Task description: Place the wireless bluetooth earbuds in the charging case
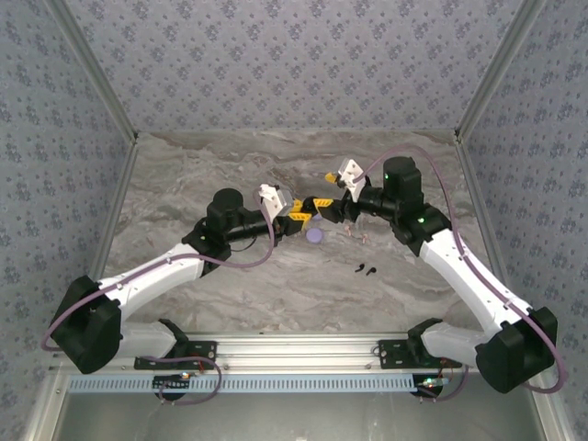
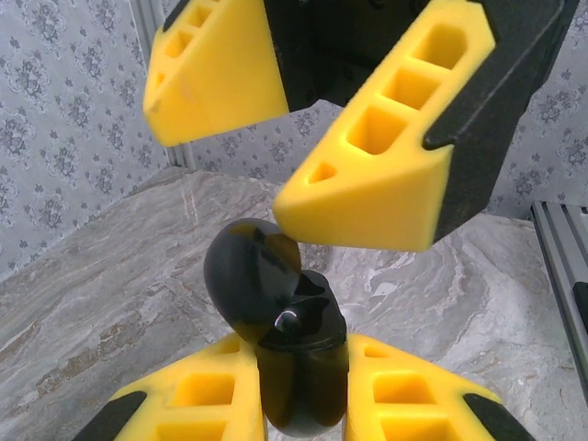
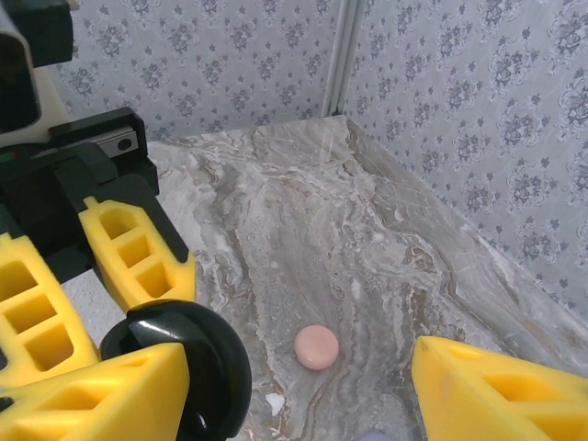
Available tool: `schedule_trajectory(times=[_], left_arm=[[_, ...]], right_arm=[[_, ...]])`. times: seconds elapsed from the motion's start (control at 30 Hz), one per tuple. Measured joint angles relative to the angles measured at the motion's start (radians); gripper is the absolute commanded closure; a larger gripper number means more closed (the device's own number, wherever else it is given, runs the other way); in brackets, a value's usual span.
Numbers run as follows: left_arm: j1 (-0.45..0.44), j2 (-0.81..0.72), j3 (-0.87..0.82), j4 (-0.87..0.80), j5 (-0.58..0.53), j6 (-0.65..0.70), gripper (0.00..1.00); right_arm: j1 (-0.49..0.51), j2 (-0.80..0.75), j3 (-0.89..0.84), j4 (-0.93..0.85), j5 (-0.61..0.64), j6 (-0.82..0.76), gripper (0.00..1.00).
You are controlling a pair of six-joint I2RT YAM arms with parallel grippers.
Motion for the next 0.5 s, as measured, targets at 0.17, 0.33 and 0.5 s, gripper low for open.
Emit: schedule_trajectory(times=[0.17,0.33,0.5], left_arm=[[-0.001,0.000,0.000,-0.014,0.000,0.008,1.00],[-0.004,0.000,0.000,-0.012,0.002,0.018,1.00],[-0.006,0.000,0.000,-0.009,0.003,0.023,1.00]], right_arm=[[0.000,0.015,0.006,0.000,0.000,0.000,0.32],[0.000,0.028,0.021,-0.007,0.001,0.000,0.32],[0.000,0.037,0.030,-0.031,0.000,0.000,0.31]])
